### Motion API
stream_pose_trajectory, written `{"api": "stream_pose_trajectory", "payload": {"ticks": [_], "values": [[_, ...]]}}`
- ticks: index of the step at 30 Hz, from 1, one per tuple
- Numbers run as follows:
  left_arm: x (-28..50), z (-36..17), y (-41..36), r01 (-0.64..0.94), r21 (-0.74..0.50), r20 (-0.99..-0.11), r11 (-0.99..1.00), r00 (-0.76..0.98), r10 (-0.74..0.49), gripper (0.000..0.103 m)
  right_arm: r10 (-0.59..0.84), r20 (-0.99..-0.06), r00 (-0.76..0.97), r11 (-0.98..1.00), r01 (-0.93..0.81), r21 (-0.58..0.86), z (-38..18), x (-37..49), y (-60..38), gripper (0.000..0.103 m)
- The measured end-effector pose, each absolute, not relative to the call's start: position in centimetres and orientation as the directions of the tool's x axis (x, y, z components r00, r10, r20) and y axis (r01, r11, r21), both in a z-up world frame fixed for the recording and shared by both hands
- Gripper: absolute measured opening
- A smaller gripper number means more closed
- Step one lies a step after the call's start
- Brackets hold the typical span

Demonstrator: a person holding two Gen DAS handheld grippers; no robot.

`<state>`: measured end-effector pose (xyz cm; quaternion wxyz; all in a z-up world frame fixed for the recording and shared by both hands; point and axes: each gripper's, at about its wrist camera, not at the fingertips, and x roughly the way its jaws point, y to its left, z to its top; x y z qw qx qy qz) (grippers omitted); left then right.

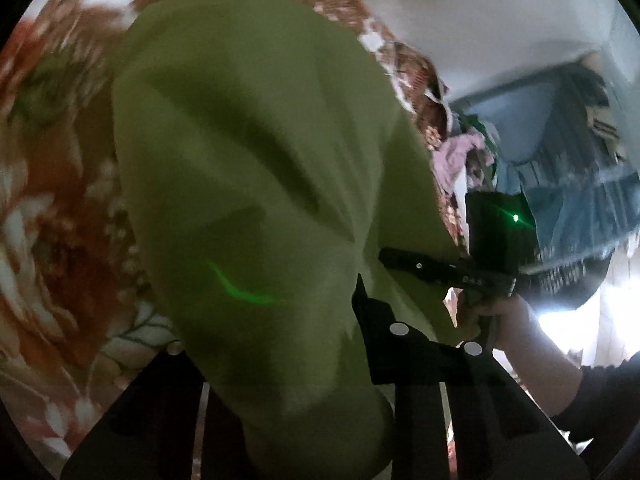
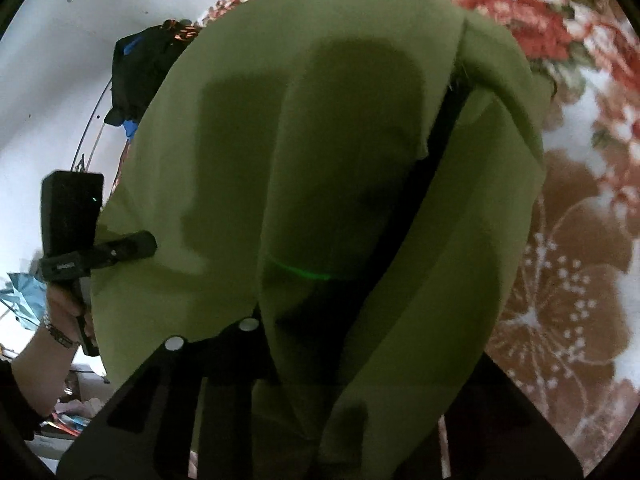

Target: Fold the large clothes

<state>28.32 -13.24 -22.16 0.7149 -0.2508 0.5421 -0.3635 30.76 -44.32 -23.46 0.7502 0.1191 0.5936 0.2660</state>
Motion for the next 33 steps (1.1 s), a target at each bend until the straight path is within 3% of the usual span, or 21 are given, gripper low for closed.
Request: {"api": "stream_pose_trajectory", "payload": {"ticks": [3,15,23,33], "values": [[28.5,-19.8,-13.8,0.287,-0.746,-0.583,0.601,0.155,-0.798,0.024,0.53,-0.829,0.178,0.835,-0.283,0.472,-21.0,29.9,-45.5,0.018],[27.8,-10.8,-15.8,0.402,-0.738,-0.535,0.541,0.138,-0.833,0.023,0.528,-0.8,0.285,0.843,-0.291,0.453,-11.6,26.9,-46.3,0.018],[22.7,-7.2,-33.0,0.535,-0.738,-0.53,0.411,-0.084,-0.844,0.023,0.461,-0.79,0.405,0.878,-0.08,0.471,-7.5,15.2,-60.2,0.018],[13.5,-11.0,-57.7,0.573,-0.776,-0.495,0.263,-0.295,-0.817,0.024,0.346,-0.816,0.463,0.879,0.143,0.454,-9.1,0.4,-83.5,0.018]]}}
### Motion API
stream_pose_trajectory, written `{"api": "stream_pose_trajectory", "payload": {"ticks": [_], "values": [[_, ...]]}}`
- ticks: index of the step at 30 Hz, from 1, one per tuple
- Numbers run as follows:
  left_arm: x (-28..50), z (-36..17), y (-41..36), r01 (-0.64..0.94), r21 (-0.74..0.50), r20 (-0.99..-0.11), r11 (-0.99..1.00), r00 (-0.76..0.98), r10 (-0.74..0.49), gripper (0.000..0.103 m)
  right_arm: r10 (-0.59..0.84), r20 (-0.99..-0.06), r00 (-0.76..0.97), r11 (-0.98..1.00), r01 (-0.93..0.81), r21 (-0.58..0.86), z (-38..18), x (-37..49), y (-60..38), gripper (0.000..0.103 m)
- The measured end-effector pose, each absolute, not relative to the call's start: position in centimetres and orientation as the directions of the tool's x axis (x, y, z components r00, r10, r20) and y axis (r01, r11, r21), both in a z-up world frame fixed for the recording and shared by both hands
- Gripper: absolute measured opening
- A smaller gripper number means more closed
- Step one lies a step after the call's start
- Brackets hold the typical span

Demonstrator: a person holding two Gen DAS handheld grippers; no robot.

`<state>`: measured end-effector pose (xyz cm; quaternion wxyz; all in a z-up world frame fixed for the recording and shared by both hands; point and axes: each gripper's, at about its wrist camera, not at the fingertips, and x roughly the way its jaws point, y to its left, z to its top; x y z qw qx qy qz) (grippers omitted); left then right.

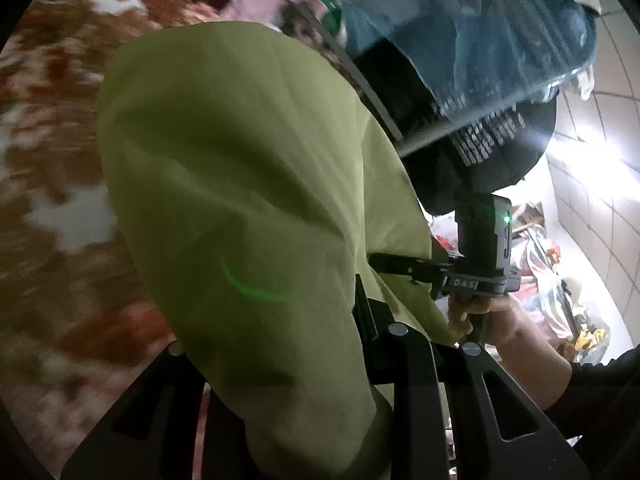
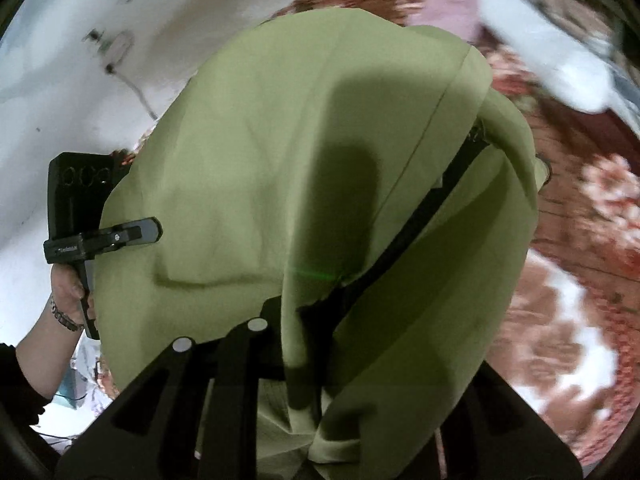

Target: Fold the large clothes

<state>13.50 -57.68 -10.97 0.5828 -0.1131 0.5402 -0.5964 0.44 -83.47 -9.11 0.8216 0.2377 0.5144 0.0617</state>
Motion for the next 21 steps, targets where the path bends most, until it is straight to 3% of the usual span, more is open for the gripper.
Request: {"api": "stream_pose_trajectory", "payload": {"ticks": [3,8,16,21], "values": [[12.3,-12.7,-64.4,0.581,-0.777,-0.491,0.244,-0.316,-0.812,0.024,0.341,-0.81,0.476,0.871,0.163,0.463,-10.6,-1.3,-89.8,0.018],[13.3,-15.9,-69.4,0.587,-0.772,-0.496,0.244,-0.317,-0.808,0.024,0.346,-0.8,0.491,0.869,0.154,0.47,-14.6,-1.0,-96.3,0.018],[15.0,-23.7,-70.7,0.565,-0.784,-0.508,0.256,-0.348,-0.788,0.025,0.405,-0.773,0.489,0.838,0.141,0.528,-21.7,-1.5,-99.0,0.018],[15.1,-24.9,-69.6,0.529,-0.805,-0.497,0.268,-0.355,-0.792,0.032,0.45,-0.719,0.53,0.788,0.143,0.599,-22.6,-3.1,-99.6,0.023]]}}
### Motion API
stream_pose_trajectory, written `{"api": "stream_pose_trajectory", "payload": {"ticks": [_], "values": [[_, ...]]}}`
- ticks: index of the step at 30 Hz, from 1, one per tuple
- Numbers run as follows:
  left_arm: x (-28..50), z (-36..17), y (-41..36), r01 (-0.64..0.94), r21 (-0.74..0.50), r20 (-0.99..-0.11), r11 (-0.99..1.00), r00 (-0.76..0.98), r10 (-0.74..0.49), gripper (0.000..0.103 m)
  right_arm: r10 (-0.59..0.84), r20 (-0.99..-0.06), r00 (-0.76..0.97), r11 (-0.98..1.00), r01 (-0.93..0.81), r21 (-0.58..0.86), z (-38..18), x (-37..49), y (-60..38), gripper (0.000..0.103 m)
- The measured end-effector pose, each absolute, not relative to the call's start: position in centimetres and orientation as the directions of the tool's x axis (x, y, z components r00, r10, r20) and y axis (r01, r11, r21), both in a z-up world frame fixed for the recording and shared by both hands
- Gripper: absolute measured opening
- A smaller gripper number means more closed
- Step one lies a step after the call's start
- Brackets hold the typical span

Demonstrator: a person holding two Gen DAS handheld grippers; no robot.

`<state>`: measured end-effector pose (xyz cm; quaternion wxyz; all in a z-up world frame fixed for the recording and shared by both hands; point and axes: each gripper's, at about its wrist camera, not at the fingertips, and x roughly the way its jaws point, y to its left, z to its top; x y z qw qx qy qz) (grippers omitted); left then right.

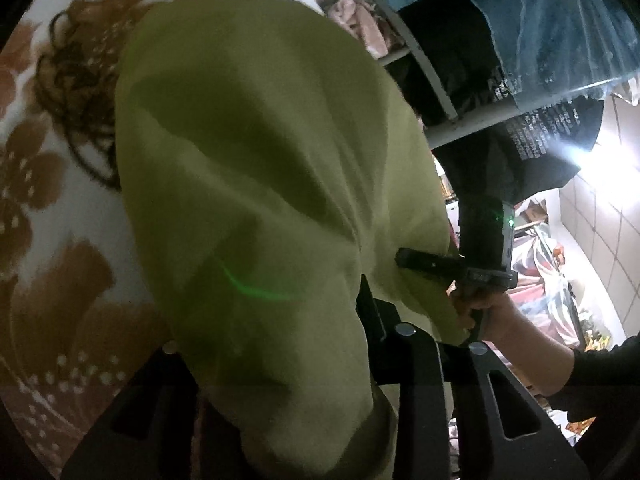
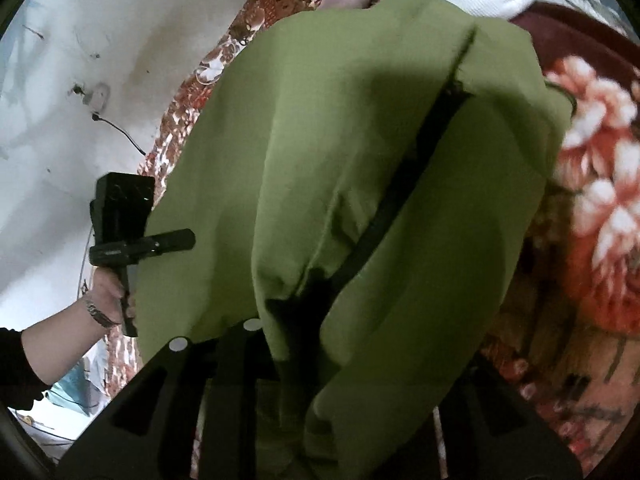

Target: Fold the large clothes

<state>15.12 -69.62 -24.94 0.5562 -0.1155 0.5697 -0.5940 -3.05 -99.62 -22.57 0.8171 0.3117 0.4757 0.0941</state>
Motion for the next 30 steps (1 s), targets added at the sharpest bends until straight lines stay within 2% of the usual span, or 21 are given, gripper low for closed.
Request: {"api": "stream_pose_trajectory", "payload": {"ticks": [3,4,5,8,10,13,16,17,18,19,22,24,27,30], "values": [[15.4,-25.6,-69.6,0.522,-0.802,-0.515,0.291,-0.357,-0.779,0.05,0.469,-0.71,0.525,0.772,0.146,0.618,-23.2,-4.4,-100.4,0.026],[15.6,-25.7,-69.4,0.523,-0.794,-0.535,0.312,-0.354,-0.767,0.064,0.473,-0.706,0.526,0.77,0.141,0.622,-23.1,-4.9,-100.7,0.027],[15.8,-25.8,-69.3,0.52,-0.792,-0.542,0.321,-0.356,-0.761,0.073,0.471,-0.709,0.524,0.772,0.143,0.619,-23.0,-5.4,-101.0,0.029],[16.4,-25.4,-67.6,0.535,-0.776,-0.565,0.334,-0.355,-0.745,0.083,0.445,-0.734,0.512,0.792,0.158,0.59,-21.6,-5.8,-101.0,0.036],[16.7,-24.7,-66.3,0.554,-0.752,-0.594,0.357,-0.336,-0.731,0.086,0.422,-0.751,0.507,0.801,0.18,0.572,-20.8,-7.2,-101.8,0.04],[16.5,-22.5,-64.5,0.632,-0.648,-0.687,0.425,-0.243,-0.685,0.097,0.355,-0.798,0.487,0.839,0.21,0.502,-19.7,-9.2,-102.4,0.046],[15.4,-19.4,-63.7,0.726,-0.475,-0.784,0.497,-0.093,-0.614,0.098,0.201,-0.874,0.442,0.884,0.302,0.356,-18.0,-11.3,-102.8,0.053],[15.3,-18.6,-63.3,0.739,-0.425,-0.801,0.523,-0.037,-0.598,0.098,0.15,-0.882,0.447,0.885,0.336,0.321,-16.8,-12.1,-103.0,0.068],[14.8,-17.3,-63.5,0.753,-0.36,-0.815,0.551,0.034,-0.578,0.098,0.105,-0.878,0.466,0.883,0.363,0.298,-15.6,-12.5,-102.9,0.088],[14.5,-16.3,-63.9,0.762,-0.32,-0.819,0.563,0.076,-0.569,0.098,0.056,-0.861,0.506,0.882,0.378,0.28,-13.9,-12.7,-102.3,0.096],[12.7,-13.4,-66.9,0.798,-0.244,-0.795,0.551,0.161,-0.585,0.098,-0.05,-0.795,0.604,0.89,0.389,0.239,-9.6,-11.5,-99.0,0.099],[10.8,-12.3,-70.1,0.829,-0.178,-0.787,0.53,0.203,-0.582,0.098,-0.122,-0.791,0.6,0.9,0.403,0.166,-8.6,-9.1,-96.2,0.099],[8.6,-13.3,-74.2,0.852,-0.055,-0.802,0.521,0.273,-0.531,0.098,-0.212,-0.775,0.596,0.919,0.39,0.049,-9.0,-5.2,-91.5,0.098],[6.6,-13.9,-76.3,0.863,-0.022,-0.814,0.505,0.278,-0.511,0.098,-0.279,-0.79,0.546,0.913,0.405,-0.042,-11.3,-2.1,-88.7,0.098]]}}
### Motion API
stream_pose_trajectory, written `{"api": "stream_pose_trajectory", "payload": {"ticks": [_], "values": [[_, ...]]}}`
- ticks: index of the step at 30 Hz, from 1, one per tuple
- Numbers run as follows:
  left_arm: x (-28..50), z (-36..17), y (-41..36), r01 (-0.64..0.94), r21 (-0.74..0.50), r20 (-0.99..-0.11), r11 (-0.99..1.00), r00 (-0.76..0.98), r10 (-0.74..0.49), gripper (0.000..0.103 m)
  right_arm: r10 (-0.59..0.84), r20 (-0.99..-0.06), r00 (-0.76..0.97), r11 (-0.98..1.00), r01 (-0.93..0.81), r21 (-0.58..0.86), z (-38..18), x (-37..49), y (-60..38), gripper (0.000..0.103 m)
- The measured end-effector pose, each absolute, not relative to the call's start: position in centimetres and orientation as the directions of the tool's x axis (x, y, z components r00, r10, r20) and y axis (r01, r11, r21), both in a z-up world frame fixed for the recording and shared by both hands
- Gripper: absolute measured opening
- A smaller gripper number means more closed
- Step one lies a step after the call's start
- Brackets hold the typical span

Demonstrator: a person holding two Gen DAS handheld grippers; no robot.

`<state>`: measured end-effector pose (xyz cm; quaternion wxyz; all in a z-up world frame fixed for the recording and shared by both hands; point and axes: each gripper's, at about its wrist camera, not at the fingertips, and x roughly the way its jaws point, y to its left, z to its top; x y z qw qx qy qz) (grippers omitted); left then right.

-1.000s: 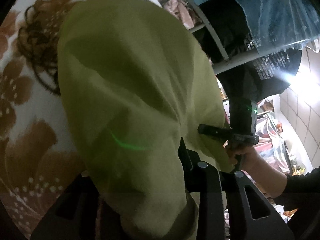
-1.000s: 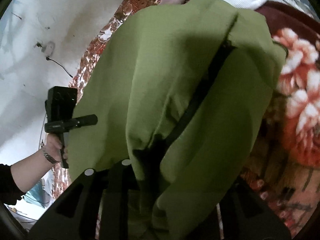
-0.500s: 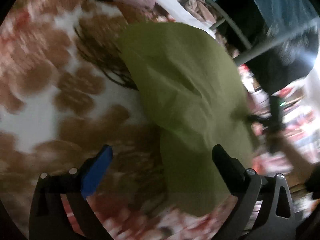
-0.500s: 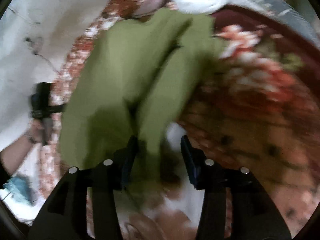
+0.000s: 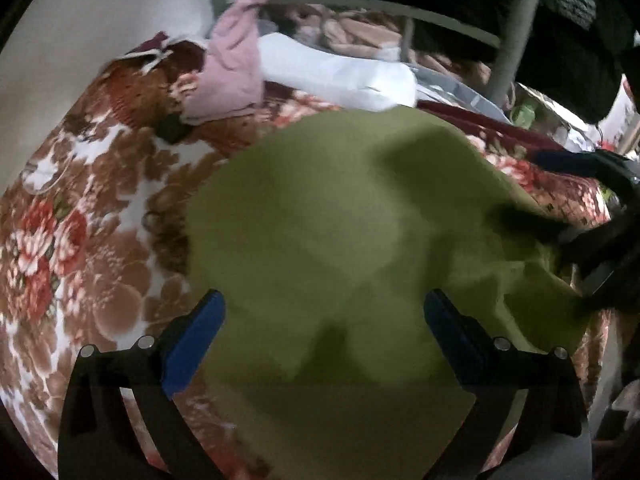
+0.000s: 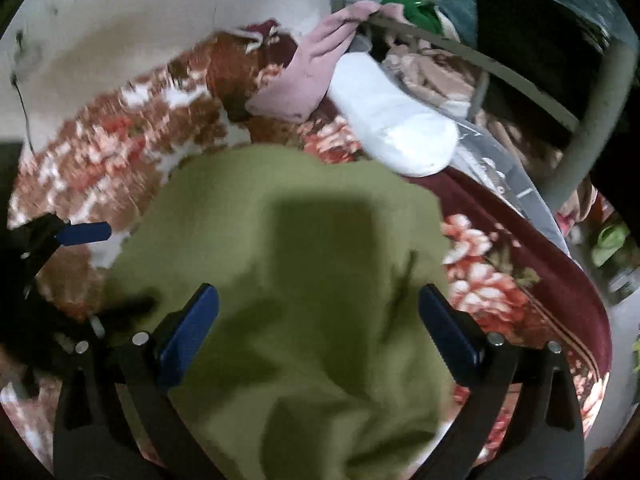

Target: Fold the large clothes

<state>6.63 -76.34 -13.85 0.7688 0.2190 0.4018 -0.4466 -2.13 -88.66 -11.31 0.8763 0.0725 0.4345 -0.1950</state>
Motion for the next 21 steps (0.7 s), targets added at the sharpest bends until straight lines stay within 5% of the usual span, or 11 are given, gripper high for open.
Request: {"api": "stream_pose_trajectory", "payload": {"ticks": [15,21], "values": [[7.0,-18.7,-73.8,0.797,0.034,-0.844,0.602,0.345,-0.41,0.098,-0.308,-0.838,0.449,0.889,0.449,-0.087,-18.9,-4.4,-90.1,0.098],[10.4,-19.4,-69.1,0.702,-0.089,-0.861,0.706,0.302,-0.409,0.099,-0.269,-0.864,0.426,0.873,0.487,-0.032,-20.9,-8.2,-93.7,0.098]]}}
